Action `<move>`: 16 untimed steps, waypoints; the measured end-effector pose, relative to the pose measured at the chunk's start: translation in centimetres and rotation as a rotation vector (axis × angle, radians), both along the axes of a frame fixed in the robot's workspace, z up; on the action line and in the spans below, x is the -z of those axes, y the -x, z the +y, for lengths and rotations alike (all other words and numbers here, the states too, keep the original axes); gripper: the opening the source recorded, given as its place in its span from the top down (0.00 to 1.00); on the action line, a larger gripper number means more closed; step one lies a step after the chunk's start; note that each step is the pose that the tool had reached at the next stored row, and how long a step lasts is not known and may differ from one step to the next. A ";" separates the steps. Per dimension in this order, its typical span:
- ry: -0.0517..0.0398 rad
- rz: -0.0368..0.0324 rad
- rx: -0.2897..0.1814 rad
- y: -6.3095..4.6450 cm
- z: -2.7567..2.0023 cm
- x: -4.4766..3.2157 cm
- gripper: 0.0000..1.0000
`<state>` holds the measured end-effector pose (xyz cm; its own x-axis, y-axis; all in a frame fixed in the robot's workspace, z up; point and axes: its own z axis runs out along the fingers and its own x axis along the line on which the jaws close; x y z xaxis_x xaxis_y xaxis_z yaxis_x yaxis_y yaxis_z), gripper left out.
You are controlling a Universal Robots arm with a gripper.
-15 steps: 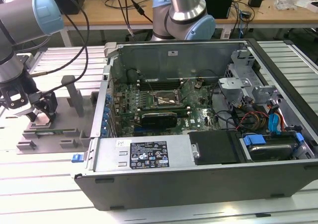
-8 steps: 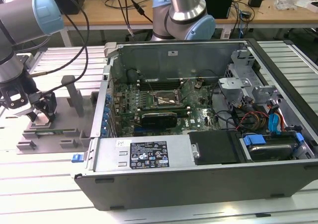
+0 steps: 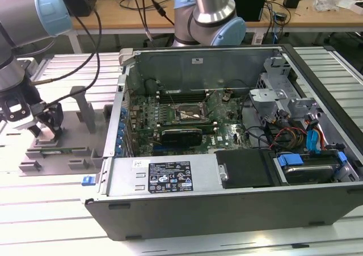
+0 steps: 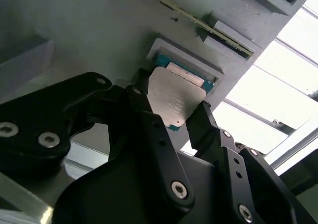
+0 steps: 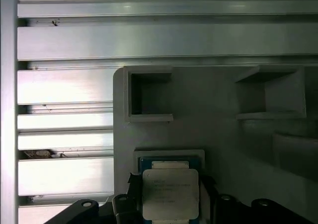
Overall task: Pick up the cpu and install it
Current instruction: 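Pick up the cpu and move it towards the insertion slot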
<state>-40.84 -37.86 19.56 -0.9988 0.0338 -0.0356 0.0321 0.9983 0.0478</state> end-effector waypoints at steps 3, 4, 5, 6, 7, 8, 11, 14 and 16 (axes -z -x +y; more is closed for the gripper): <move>-0.0001 -0.0001 0.000 0.0 0.00 -0.60 0.45; 0.0000 0.0000 0.000 0.0 0.00 -0.74 0.45; -0.0001 -0.0001 0.000 0.0 0.00 -1.04 0.45; 0.0000 0.0000 0.000 0.0 0.00 -1.44 0.45; 0.0000 0.0000 0.000 0.0 0.00 -1.69 0.45; -0.0001 -0.0002 0.000 0.0 0.00 -1.86 0.45; 0.0000 0.0000 0.000 0.0 0.00 -2.54 0.45; -0.0001 -0.0001 0.000 0.0 0.00 -2.99 0.45; 0.0000 -0.0001 0.000 0.0 0.00 -3.46 0.45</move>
